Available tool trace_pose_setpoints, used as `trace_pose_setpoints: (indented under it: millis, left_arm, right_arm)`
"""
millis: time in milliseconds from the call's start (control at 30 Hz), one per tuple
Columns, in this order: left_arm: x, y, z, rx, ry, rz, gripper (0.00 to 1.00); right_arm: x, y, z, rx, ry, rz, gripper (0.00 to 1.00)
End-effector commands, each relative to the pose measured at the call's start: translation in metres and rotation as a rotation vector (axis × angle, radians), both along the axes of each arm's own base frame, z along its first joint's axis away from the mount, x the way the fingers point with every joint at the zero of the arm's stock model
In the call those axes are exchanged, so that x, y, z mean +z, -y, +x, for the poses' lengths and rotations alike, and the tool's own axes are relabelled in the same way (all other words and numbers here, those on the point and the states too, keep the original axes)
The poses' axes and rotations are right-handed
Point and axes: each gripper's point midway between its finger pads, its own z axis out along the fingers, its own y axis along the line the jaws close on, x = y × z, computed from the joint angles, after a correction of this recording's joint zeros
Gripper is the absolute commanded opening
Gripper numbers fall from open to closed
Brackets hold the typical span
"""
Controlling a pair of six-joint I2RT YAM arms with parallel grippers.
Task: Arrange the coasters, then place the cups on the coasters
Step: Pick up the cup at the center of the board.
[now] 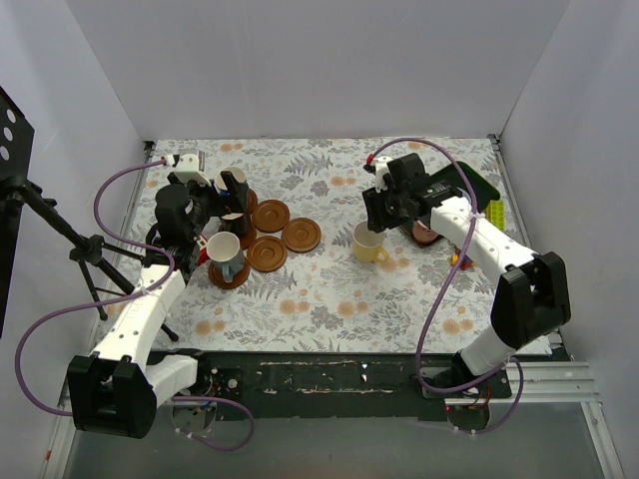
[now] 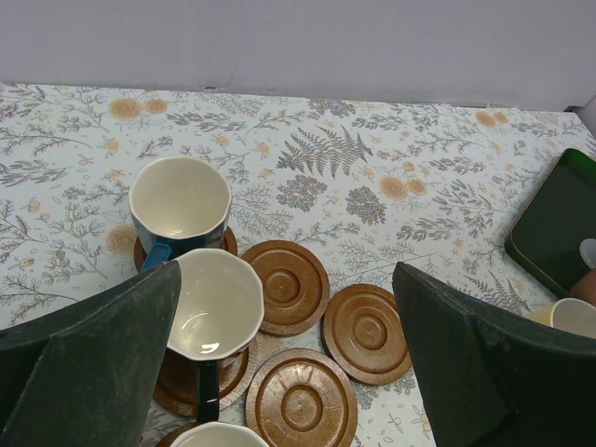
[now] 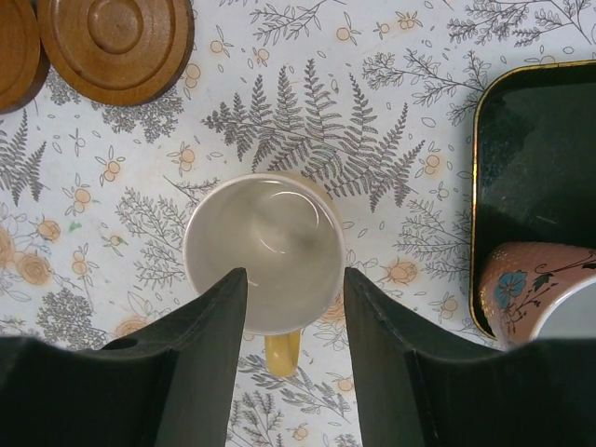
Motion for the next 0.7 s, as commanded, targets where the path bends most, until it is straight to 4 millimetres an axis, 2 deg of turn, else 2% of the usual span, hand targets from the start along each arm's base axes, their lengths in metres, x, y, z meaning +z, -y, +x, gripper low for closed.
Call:
trace_pose_setpoints:
  millis: [0,267,400,500,600,633,667]
  left_arm:
    - [0.011,0.0,0.0,-0.007,0.03,0.006,0.98]
    - [0.013,0.0,0.0,-0.008,0.033,0.005,0.98]
    - [0.012,0.0,0.001,-0.008,0.031,0.007,0.98]
    - [0.012,0.0,0.0,-0.008,0.033,0.005,0.98]
    - [0.012,0.0,0.001,-0.008,0.031,0.006,0.98]
    - [0.011,0.001,0.001,-0.012,0.029,0.004,0.98]
    - [0.013,0.002,0.0,-0.014,0.031,0.0,0.98]
  right_arm:
    - [0.003,0.003,0.009,0.064,0.061,-0.03,0.53]
    - [-0.025,0.01,0.016,0.063,0.034,-0.086,0.51]
    - [-0.038,0.011,0.019,0.064,0.023,-0.108,0.47]
    - [-0.044,0.013,0.024,0.055,0.02,-0.128,0.38]
    - [-0.046,0.012,0.025,0.047,0.017,-0.128,0.25]
    - [-0.047,0.012,0.024,0.044,0.012,-0.126,0.2]
    - [-0.047,0.013,0.023,0.031,0.004,-0.127,0.09]
